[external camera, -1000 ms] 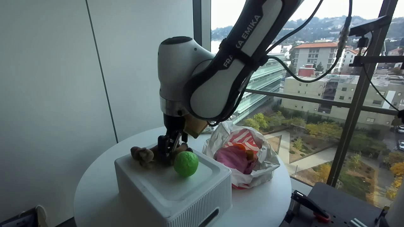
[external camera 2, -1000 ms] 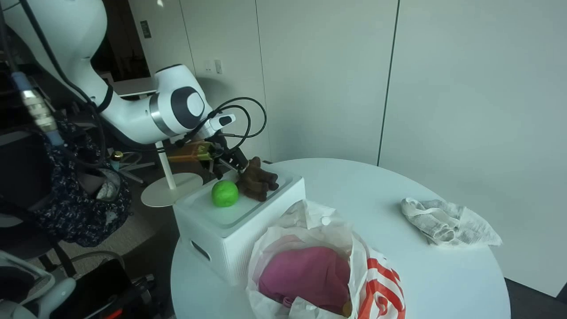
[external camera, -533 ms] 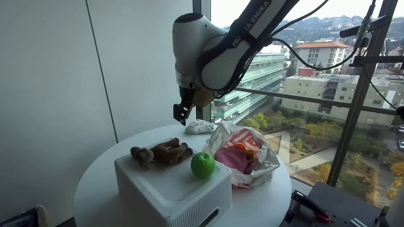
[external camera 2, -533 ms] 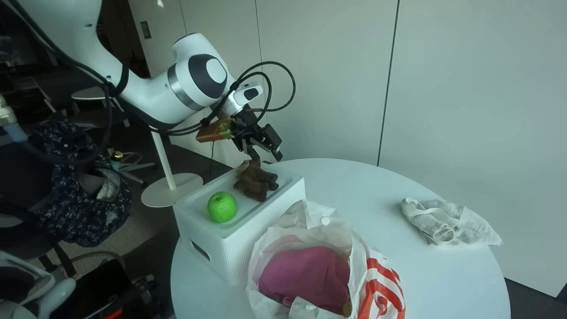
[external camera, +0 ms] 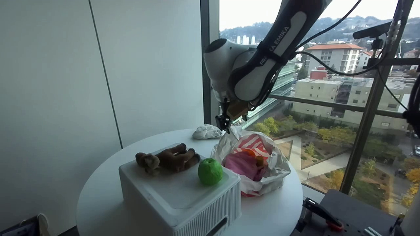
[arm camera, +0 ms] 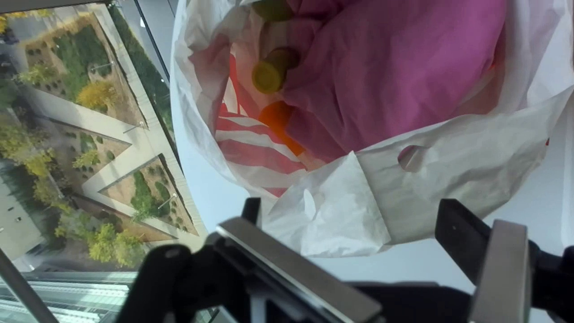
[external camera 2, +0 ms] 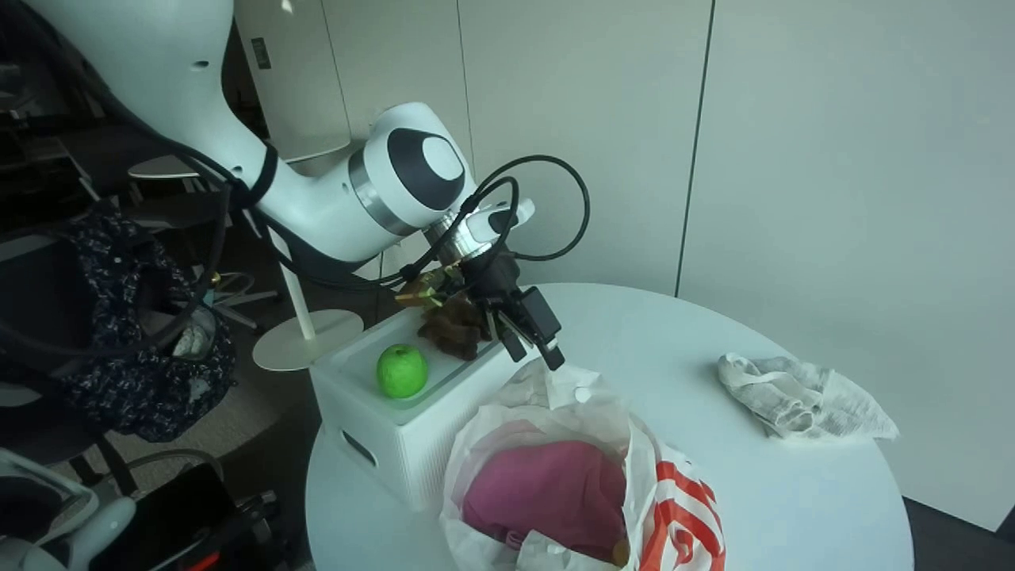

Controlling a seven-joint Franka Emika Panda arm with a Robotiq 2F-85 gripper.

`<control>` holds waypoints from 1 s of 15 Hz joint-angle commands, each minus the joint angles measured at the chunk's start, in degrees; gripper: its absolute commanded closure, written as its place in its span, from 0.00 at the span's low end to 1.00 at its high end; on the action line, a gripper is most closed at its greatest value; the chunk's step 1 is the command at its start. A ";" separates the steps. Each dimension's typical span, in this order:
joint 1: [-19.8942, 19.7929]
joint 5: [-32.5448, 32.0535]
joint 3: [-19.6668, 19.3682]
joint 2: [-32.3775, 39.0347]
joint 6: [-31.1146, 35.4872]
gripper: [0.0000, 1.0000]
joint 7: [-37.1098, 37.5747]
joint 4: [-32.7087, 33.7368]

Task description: Remove some items from the plastic bag, put them on the white basket and leave the yellow container in the plastic bag

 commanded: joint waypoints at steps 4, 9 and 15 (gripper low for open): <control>-1.60 -2.92 -2.78 6.76 0.14 0.00 7.91 0.28; -1.49 -6.20 -5.64 15.64 6.12 0.00 14.01 2.27; -0.53 -16.75 -9.54 29.45 19.58 0.00 29.19 8.87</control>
